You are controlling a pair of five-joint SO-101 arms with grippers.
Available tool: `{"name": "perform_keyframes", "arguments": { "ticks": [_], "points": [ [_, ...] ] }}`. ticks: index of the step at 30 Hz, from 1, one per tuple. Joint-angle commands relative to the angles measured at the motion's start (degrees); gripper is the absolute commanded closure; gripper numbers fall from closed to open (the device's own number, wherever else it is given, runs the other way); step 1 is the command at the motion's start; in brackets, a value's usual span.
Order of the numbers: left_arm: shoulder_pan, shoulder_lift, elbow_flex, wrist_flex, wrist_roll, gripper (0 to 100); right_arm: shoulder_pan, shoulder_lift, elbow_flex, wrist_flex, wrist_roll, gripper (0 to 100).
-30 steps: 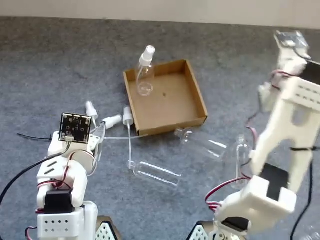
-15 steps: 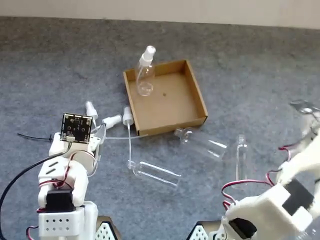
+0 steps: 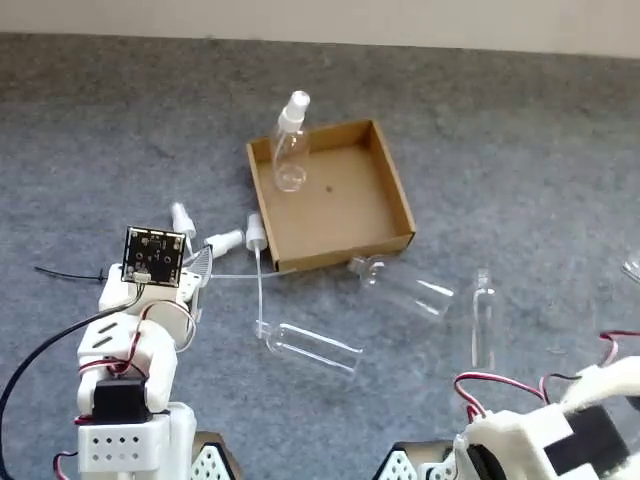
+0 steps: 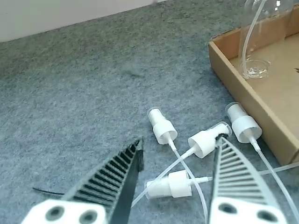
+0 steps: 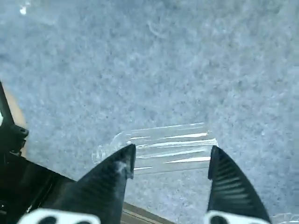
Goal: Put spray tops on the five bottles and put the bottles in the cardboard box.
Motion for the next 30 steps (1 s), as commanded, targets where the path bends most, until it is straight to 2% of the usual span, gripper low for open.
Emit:
{"name": "perform_keyframes", "arguments": {
  "ticks": [1, 4, 9, 18, 21, 26, 30],
  "points": [
    [1.19, -0.04, -0.31, -1.32, -0.35, 78, 4.97, 0.13, -2.86, 0.40, 4.75, 78.2],
    [1.19, -0.04, -0.31, -1.32, -0.35, 78, 7.87, 1.63, -2.95, -1.10, 7.91, 78.2],
    [1.19, -0.04, -0.31, -1.32, -0.35, 78, 9.45, 4.26, -2.59, -9.80, 8.18, 78.2],
    [1.19, -0.04, 0.04, -1.41, -0.35, 78, 9.71, 6.46, -2.86, -10.24, 7.56, 78.2],
    [1.19, -0.04, 0.66, -1.67, -0.44, 78, 9.80, 6.11, -2.95, -4.35, -0.97, 78.2],
    [1.27, -0.13, 0.66, -1.67, -0.44, 78, 9.80, 6.29, -2.33, 4.79, -24.97, 78.4],
    [1.27, -0.13, 0.75, -1.67, -0.44, 78, 10.24, 6.90, 1.19, 4.62, -38.33, 78.2]
  ]
}}
